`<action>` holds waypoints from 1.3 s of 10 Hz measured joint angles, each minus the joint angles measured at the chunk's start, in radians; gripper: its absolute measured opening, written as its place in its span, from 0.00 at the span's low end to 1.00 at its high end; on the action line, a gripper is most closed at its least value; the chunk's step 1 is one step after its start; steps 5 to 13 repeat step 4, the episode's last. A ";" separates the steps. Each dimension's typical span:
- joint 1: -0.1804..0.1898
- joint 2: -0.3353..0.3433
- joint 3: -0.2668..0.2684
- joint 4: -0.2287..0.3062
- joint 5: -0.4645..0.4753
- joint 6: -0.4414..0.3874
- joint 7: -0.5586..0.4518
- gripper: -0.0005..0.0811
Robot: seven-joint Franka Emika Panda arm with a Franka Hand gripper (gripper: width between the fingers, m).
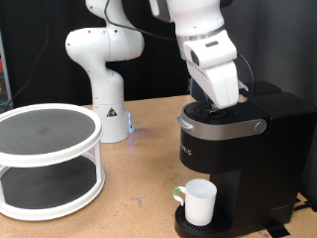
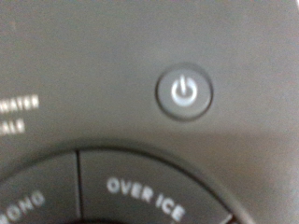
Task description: Make a cup of coffee with the keurig machine
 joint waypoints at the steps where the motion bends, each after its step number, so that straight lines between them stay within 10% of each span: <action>1: 0.000 -0.012 0.000 -0.001 0.020 0.001 0.000 0.01; 13: -0.001 -0.047 -0.002 0.016 0.018 -0.062 0.000 0.01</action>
